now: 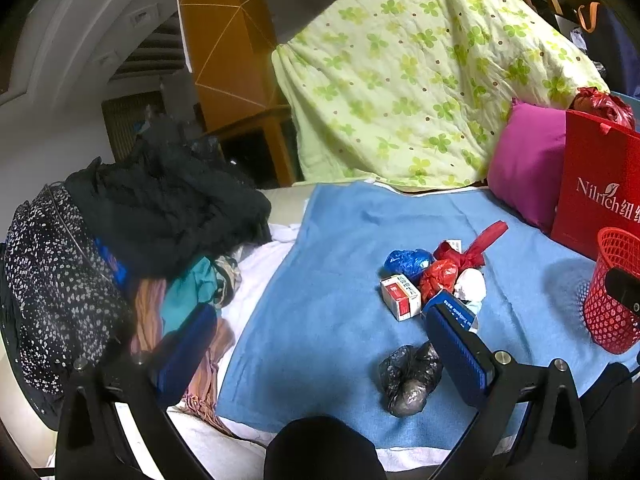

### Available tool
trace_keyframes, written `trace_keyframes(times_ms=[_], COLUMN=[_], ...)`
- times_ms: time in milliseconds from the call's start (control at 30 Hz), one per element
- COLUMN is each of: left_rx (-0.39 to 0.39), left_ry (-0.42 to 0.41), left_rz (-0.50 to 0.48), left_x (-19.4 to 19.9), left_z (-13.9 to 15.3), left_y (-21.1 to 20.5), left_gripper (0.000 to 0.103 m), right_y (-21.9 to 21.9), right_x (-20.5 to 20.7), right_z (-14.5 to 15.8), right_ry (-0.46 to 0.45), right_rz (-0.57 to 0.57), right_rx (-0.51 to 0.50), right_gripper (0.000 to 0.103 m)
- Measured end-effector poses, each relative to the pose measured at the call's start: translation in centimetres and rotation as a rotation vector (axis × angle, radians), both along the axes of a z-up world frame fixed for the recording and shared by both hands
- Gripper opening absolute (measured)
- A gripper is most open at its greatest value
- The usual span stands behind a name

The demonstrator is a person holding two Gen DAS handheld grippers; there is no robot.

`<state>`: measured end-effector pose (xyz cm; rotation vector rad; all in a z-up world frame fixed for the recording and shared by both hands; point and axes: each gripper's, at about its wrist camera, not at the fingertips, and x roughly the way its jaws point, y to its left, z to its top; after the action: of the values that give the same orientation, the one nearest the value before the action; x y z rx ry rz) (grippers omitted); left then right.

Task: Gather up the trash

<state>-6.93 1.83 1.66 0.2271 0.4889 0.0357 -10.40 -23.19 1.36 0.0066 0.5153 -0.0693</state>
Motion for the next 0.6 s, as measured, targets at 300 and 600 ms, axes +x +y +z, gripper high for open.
trace_keyframes(times_ms=[300, 600], left_rx=[0.003, 0.011], left_ry=[0.003, 0.017], left_rz=[-0.002, 0.001], left_x=[0.01, 0.29], left_z=[-0.33, -0.97], left_y=[0.15, 0.19], left_gripper=[0.103, 0.103], right_y=[0.07, 0.43], right_x=[0.37, 0.63], right_z=[-0.34, -0.59], right_ry=[0.013, -0.04], right_rz=[-0.001, 0.002], right_rx=[-0.005, -0.028], right_gripper=[0.103, 0.103])
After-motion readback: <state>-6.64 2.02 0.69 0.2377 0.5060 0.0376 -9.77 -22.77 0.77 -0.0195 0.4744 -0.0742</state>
